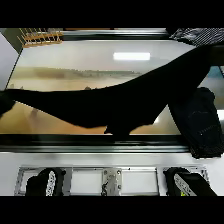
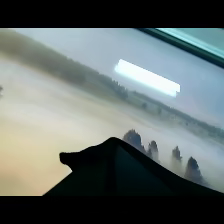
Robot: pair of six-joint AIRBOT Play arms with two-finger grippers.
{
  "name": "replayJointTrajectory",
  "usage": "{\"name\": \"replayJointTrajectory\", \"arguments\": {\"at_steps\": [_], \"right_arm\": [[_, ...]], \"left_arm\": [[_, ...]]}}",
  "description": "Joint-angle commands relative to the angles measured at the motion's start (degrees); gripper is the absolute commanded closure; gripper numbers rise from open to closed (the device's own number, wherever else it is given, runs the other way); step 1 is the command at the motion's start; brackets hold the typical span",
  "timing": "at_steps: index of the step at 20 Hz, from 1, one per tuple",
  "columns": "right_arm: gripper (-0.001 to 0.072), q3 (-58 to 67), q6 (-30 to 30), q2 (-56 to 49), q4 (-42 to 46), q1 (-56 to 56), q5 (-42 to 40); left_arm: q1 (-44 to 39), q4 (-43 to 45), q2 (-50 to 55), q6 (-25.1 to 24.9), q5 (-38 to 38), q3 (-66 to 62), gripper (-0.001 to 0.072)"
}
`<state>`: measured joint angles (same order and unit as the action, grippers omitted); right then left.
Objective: Fold the clothes and pants, and hang the long-sleeved shirts on hangers.
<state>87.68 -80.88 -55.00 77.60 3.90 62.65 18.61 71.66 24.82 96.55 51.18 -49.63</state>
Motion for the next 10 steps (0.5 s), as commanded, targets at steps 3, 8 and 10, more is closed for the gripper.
{"name": "replayJointTrajectory", "arguments": {"at_steps": [3, 8, 10], "right_arm": [[0.0088, -4.2, -2.51, -17.2, 0.37, 0.87, 0.22], [0.0056, -9.27, -3.65, -20.9, -2.62, 0.7, 5.6], [0.0057, -18.82, -4.31, -17.94, -7.02, -0.74, 6.12]], "left_arm": [[0.07, -5.7, 12.61, 0.0, -4.39, 8.33, 0.0703], [0.07, -4.7, 23.93, -2.29, -2.54, 8.94, 0.0703], [0.07, -3.67, 26.56, -2.64, -1.64, 8.94, 0.0703]]}}
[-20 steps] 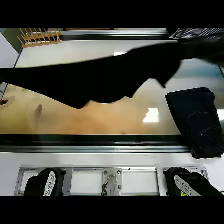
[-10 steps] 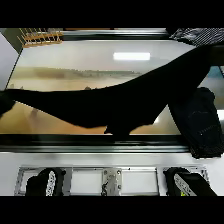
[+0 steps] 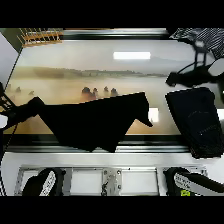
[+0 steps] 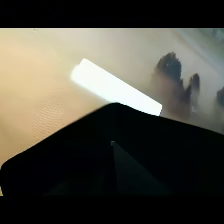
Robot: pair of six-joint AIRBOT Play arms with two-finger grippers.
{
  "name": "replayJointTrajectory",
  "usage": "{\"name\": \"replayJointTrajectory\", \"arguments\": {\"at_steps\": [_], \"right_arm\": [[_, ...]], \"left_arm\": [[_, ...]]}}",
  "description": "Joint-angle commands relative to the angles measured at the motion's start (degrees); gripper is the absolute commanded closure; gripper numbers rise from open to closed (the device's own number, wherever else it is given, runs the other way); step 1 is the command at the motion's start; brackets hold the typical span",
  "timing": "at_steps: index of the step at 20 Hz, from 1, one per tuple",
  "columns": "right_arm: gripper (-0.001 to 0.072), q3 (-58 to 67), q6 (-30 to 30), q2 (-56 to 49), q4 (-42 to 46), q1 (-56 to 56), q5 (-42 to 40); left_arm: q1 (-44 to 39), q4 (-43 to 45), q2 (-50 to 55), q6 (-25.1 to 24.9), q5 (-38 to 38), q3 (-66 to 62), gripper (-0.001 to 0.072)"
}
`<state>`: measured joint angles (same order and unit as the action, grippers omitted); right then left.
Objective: Fold the clothes and pants, and hang the long-sleeved shirts on hangers.
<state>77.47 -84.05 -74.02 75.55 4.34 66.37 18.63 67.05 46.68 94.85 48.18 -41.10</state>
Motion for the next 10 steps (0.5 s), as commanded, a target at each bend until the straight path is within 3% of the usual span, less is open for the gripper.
{"name": "replayJointTrajectory", "arguments": {"at_steps": [1, 5, 10], "right_arm": [[0.0057, -14.12, -1.7, 2.64, -6.84, -2.82, 1.86], [0.0057, -34.16, -5.44, 6.8, -15.56, -14.49, -7.8], [0.0057, -38.73, -7.1, 1.55, -25.11, -29.49, -21.51]], "left_arm": [[0.04, 0.92, 5.38, -1.38, 1.29, 0.42, 0.0703], [0.04, 0.94, 5.66, -1.53, 1.25, 0.42, 0.0703], [0.04, 0.85, 5.66, -1.53, 1.31, 0.39, 0.0703]]}}
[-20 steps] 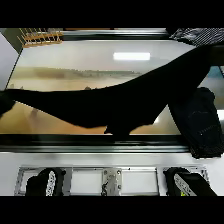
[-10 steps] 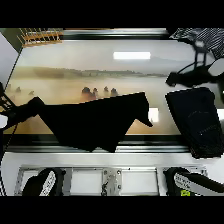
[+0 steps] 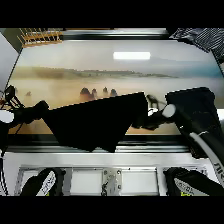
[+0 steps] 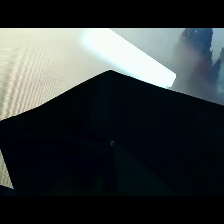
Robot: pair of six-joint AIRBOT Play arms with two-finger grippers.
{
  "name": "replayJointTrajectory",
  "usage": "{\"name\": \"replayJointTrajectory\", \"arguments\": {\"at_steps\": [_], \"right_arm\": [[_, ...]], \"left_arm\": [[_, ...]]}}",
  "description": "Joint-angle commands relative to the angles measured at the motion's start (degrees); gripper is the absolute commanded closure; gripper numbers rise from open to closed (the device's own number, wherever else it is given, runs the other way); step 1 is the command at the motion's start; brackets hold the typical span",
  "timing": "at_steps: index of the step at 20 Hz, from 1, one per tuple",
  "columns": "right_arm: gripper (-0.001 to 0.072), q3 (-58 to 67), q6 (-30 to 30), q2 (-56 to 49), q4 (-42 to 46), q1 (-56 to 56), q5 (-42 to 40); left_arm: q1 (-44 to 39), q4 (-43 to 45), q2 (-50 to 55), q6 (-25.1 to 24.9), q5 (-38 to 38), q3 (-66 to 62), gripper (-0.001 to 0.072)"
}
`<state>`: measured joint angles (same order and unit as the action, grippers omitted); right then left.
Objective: Fold the clothes and pants, and hang the long-sleeved shirts on hangers.
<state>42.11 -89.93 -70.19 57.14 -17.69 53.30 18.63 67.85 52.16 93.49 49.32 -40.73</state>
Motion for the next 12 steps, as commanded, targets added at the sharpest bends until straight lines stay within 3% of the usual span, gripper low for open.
{"name": "replayJointTrajectory", "arguments": {"at_steps": [1, 4, 7, 9, 10, 11, 12], "right_arm": [[0.0058, -3.3, -1.2, -3.74, -8.61, -9.27, -10.12], [0.0058, -2.25, -0.79, -7.5, -12.13, -12.59, -12.26], [0.0217, -0.94, -0.55, -8.85, -12.9, -14.53, -16.33], [0.0224, -0.9, -0.57, -9.25, -13.09, -14.78, -18.36], [0.0406, -0.9, -0.52, -9.22, -12.81, -14.75, -18.88], [0.0658, -0.81, 0.31, -9.05, -12.59, -14.49, -19.02], [0.0701, -0.52, 1.53, -8.57, -12.0, -13.81, -18.8]], "left_arm": [[0.04, 0.04, 0.17, -0.15, 0.15, 0.02, 0.0703], [0.04, 0.04, 0.17, -0.17, 0.13, 0.02, 0.0703], [0.04, 0.04, 0.17, -0.15, 0.11, 0.04, 0.0703], [0.04, 0.04, 0.17, -0.15, 0.11, 0.04, 0.0703], [0.04, 0.09, 0.17, -0.17, 0.11, 0.02, 0.0703], [0.04, 0.09, 0.17, -0.17, 0.13, 0.02, 0.0703], [0.04, 0.09, 0.15, -0.17, 0.13, 0.02, 0.0703]]}}
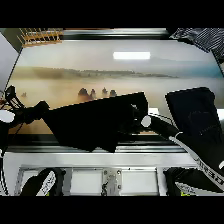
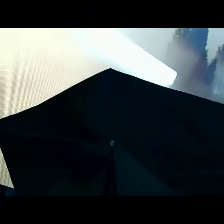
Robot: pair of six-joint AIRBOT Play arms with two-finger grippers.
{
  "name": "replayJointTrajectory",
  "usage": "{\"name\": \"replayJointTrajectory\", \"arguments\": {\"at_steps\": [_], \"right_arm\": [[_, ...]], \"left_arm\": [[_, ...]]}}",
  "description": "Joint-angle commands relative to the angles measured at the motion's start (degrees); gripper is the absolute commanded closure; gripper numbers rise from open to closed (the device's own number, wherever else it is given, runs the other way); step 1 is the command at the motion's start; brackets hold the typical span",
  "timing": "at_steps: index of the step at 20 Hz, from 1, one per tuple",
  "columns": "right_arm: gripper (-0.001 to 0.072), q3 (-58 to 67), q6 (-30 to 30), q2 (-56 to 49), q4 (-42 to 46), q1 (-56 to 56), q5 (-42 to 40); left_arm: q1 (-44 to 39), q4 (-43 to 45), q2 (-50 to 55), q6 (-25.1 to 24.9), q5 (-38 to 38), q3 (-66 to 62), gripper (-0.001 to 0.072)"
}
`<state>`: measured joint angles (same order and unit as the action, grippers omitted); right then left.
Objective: Fold the clothes and pants, and hang the long-sleeved shirts on hangers.
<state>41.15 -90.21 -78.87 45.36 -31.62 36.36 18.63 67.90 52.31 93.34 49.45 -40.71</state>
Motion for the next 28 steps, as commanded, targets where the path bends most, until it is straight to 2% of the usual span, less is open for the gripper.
{"name": "replayJointTrajectory", "arguments": {"at_steps": [1, 3, 6, 8, 13, 17, 19, 24, 28], "right_arm": [[0.0702, 1.29, 2.64, 1.31, 1.68, 1.62, -0.5], [0.0702, 5.77, 3.67, 5.75, 11.21, 6.8, 6.54], [0.0702, 19.54, 3.67, 14.23, 27.45, 16.76, 22.25], [0.0702, 30.51, 5.88, 19.39, 31.23, 22.64, 27.89], [0.0702, 51.12, 7.1, 29.88, 31.04, 30.45, 24.11], [0.0702, 54.58, 7.1, 37.73, 31.21, 31.06, 14.64], [0.0702, 54.58, 7.08, 40.17, 31.21, 31.08, 14.01], [0.0702, 54.58, 5.33, 41.38, 31.17, 31.06, 15.69], [0.0702, 54.47, 2.27, 35.6, 30.97, 31.06, 24.94]], "left_arm": [[0.07, 0.04, -0.35, 0.0, -0.46, -0.02, 0.0703], [0.17, 0.07, -2.75, 0.0, -1.07, -2.49, 0.0704], [0.15, -0.17, -8.55, 0.02, -1.01, -11.8, 0.0703], [-0.07, -0.59, -13.29, 0.07, -1.03, -19.3, 0.0703], [-4.07, -0.44, -25.0, 0.07, -1.68, -33.44, 0.0703], [-6.43, -0.37, -30.93, 0.11, -1.68, -39.8, 0.0703], [-6.49, -0.37, -32.41, 0.11, -1.7, -42.27, 0.0703], [-6.49, -0.02, -29.18, 0.09, -1.38, -45.59, 0.0703], [-6.51, 0.04, -18.29, 0.11, 2.99, -45.57, 0.0703]]}}
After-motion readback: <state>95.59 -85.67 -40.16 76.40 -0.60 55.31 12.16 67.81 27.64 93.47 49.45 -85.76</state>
